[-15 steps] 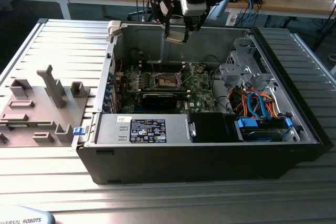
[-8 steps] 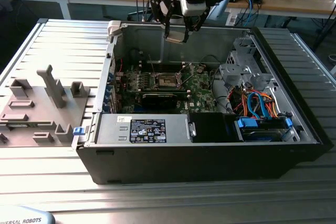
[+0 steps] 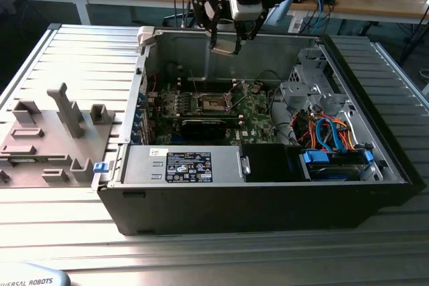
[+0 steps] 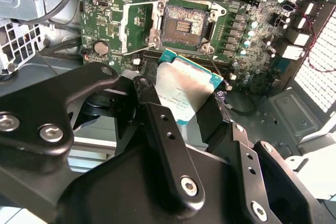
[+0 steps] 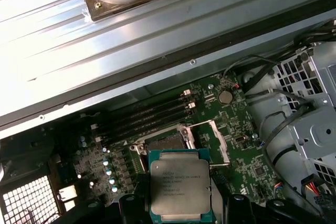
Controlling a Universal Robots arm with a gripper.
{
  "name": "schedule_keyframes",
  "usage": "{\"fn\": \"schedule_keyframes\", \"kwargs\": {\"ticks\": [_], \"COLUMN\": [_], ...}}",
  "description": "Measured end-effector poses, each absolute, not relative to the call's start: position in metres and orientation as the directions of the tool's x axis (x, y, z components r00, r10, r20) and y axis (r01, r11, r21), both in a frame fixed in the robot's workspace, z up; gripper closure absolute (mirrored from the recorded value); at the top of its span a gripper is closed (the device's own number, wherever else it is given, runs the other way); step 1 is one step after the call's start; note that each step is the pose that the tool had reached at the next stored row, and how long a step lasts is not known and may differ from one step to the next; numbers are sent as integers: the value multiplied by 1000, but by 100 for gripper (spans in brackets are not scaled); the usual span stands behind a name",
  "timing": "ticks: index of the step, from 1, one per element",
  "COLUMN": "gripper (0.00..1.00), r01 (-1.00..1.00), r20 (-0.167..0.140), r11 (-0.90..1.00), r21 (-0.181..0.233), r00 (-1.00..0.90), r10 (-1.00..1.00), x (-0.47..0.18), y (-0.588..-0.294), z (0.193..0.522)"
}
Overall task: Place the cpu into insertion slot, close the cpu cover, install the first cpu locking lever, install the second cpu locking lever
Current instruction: 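Place the cpu into insertion slot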
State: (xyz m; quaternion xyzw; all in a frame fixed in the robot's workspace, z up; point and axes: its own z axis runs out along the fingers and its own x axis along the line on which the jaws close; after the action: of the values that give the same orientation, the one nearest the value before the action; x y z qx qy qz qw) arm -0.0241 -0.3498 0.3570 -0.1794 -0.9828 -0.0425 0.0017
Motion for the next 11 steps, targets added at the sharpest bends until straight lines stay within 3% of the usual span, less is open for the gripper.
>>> {"fn": "schedule_keyframes", "kwargs": {"ticks": [11], "gripper": [46], "r01": [367], "r20": [19], "r11": [926], "r21": [83], "r00": [-930], "r10": [367], "x": [-24], "y": [-350], "z": [357]}}
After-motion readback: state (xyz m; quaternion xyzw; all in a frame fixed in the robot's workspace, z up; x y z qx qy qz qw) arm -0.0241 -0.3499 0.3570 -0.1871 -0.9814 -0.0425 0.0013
